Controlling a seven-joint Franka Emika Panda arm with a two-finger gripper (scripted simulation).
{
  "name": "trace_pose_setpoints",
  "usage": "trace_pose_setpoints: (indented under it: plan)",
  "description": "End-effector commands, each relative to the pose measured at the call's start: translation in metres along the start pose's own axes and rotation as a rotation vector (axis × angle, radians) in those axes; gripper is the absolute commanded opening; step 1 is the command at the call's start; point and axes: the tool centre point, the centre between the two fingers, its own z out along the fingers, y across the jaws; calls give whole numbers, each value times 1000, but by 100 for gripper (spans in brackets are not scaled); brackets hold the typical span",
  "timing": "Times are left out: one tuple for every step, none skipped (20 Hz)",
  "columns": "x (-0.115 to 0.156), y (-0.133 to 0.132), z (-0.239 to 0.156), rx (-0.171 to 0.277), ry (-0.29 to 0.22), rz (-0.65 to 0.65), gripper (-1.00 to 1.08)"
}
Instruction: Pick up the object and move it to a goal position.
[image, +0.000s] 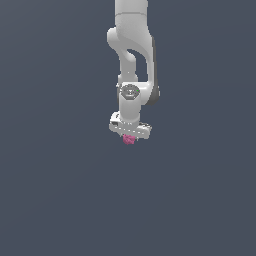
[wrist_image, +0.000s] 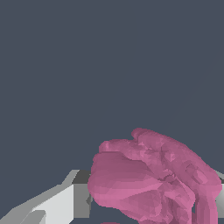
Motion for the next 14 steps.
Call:
trace_pose_setpoints:
  plan:
    - [1, 0, -1, 1, 3, -1, -100]
    - [3, 1, -1, 3, 7, -2, -100]
    - [5, 2, -3, 5, 13, -3, -100]
    - [8, 2, -4, 8, 20, -4, -100]
    - [12, 3, -6, 11, 28, -6, -100]
    - [16, 5, -9, 15, 38, -8, -100]
    - [20, 6, -12, 20, 50, -11, -100]
    - [26, 8, -15, 25, 63, -14, -100]
    - [31, 9, -18, 30, 77, -17, -100]
    - [37, 11, -22, 36, 92, -20, -100]
    - [44, 13, -27, 43, 108, -24, -100]
    - [50, 15, -31, 50, 125, -27, -100]
    - [57, 17, -36, 57, 143, -31, -100]
    - [64, 20, -42, 65, 162, -36, -100]
